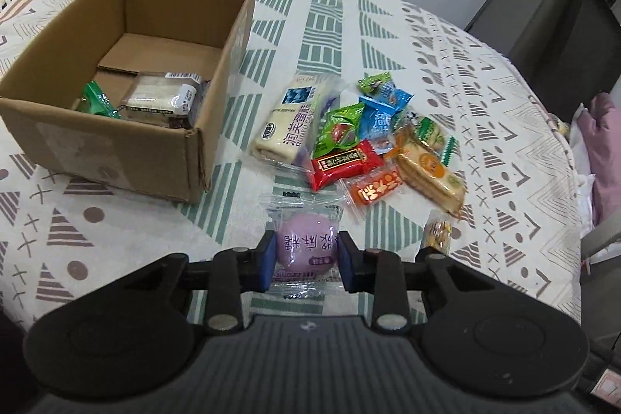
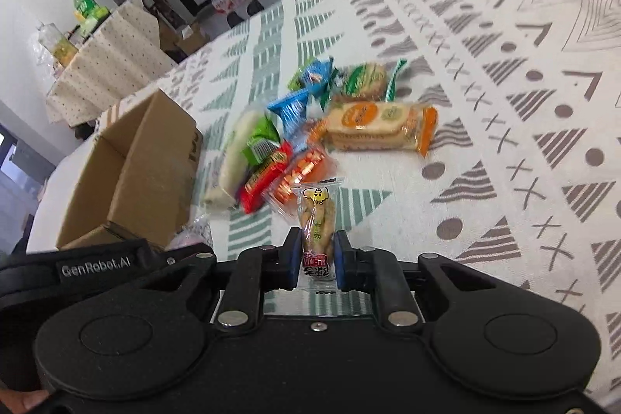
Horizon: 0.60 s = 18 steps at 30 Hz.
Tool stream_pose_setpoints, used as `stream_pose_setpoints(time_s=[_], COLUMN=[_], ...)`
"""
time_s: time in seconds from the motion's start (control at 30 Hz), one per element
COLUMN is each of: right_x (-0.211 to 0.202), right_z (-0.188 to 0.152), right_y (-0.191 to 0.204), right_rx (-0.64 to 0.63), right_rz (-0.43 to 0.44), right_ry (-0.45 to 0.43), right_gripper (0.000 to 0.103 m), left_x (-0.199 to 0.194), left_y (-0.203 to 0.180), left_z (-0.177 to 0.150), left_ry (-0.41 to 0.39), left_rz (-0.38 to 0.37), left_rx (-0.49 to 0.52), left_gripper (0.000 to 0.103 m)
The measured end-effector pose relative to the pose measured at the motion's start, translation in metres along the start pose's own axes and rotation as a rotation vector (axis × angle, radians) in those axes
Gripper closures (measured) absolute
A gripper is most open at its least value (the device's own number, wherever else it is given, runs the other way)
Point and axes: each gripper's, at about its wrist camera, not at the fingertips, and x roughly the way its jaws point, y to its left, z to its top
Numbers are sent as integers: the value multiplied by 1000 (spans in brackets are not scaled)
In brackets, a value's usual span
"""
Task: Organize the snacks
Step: 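Grasp the purple round candy with the left gripper while the right grasps the yellow stick snack, then lower the purple candy into the box with the left gripper while the right drops the yellow stick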
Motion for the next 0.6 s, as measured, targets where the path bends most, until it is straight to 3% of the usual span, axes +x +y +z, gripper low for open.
stream_pose_setpoints(time_s=[0.6], right_x=[-38], right_z=[17], right_y=[29], right_rx=[-5], right_rz=[29], right_ry=[-140], right_gripper=[86], left_x=[-59], left_y=[3], left_z=[19], left_ry=[-118], left_rz=[-32], left_rx=[33], left_gripper=[72])
